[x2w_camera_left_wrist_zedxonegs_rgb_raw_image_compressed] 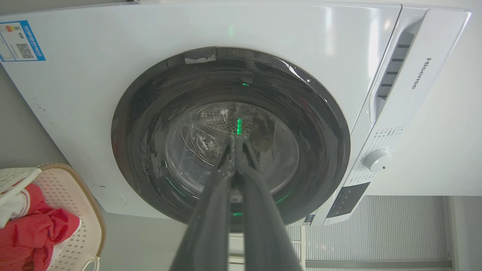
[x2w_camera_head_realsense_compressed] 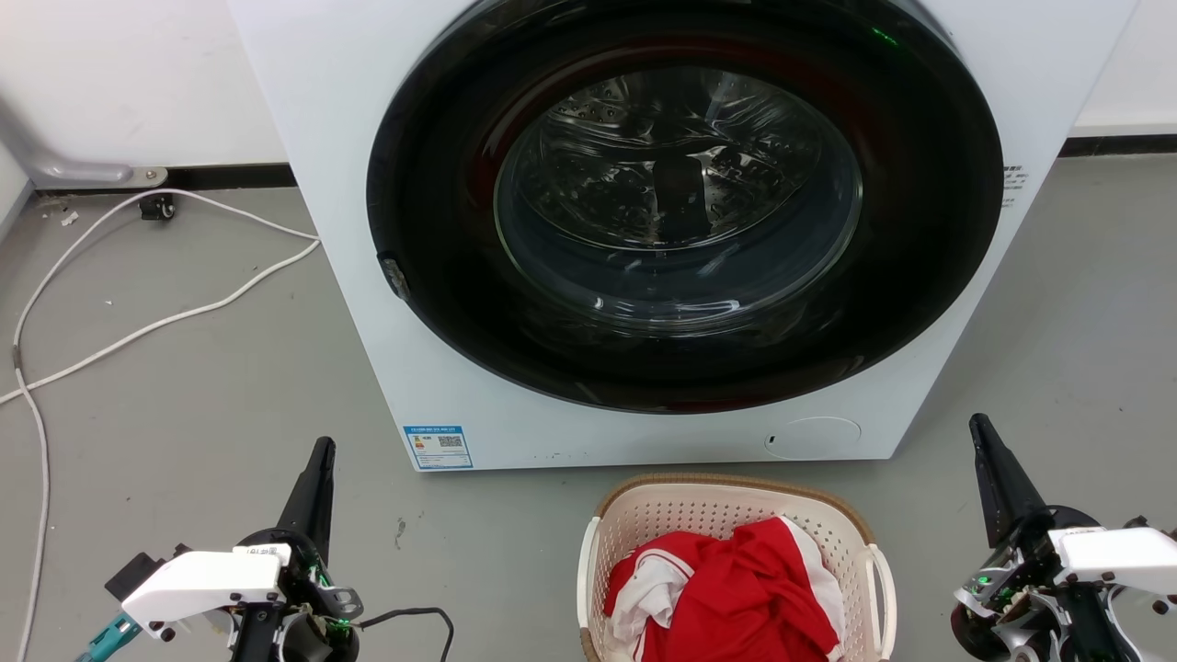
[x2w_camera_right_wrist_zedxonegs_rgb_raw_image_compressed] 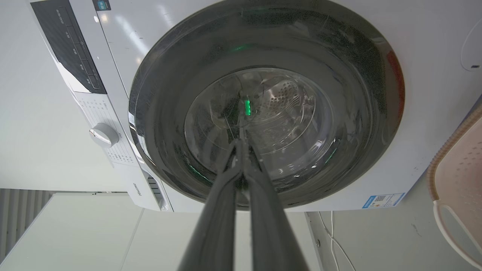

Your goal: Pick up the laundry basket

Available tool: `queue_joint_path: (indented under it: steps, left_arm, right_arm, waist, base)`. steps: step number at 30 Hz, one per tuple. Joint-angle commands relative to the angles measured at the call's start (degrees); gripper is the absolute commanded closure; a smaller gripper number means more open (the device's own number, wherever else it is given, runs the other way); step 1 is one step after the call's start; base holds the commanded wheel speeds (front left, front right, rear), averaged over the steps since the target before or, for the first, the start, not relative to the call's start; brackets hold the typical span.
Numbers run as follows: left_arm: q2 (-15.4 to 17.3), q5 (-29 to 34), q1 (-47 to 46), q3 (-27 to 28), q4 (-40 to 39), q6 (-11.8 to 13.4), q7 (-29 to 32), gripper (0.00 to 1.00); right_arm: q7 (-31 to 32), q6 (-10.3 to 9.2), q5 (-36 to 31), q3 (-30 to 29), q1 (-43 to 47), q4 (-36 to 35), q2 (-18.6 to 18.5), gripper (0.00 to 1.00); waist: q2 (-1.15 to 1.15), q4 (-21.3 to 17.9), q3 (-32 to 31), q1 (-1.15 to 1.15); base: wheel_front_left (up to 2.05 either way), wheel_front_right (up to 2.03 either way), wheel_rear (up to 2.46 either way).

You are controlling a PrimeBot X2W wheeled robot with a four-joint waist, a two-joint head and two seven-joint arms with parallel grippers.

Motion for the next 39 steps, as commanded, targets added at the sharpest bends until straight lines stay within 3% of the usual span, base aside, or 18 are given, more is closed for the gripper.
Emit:
queue_joint_path:
  steps: [1,27,28,39]
  left_arm:
    - [0.0,0.0,-0.5,0.1,0.0,-0.3,0.1,1.00]
    - [0.0,0.0,-0.5,0.1,0.0,-0.3,0.1,1.00]
    - [0.0,0.0,0.0,0.0,0.0,0.0,0.0,0.00]
    - [-0.1,3.5,1.3,-0.5,-0.7,0.1,-2.5,0.00]
  right_arm:
    - [0.1,-0.02,0.2,0.0,-0.6,0.0,-0.1,1.00]
    - [0.1,-0.02,0.2,0.0,-0.6,0.0,-0.1,1.00]
    - [0.0,0.00,0.0,0.0,0.0,0.0,0.0,0.00]
    - [-2.5,-0.01,-4.6,0.2,1.5,-0.2,0.1,0.00]
  waist:
    - [0.00,0.0,0.0,0.00]
    - [0.00,0.0,0.0,0.00]
    - [0.00,0.0,0.0,0.00]
    - [0.00,0.0,0.1,0.00]
  base:
    - [0.00,0.00,0.00]
    - [0.00,0.00,0.00]
    - [0.00,0.00,0.00]
    - [0.00,0.00,0.00]
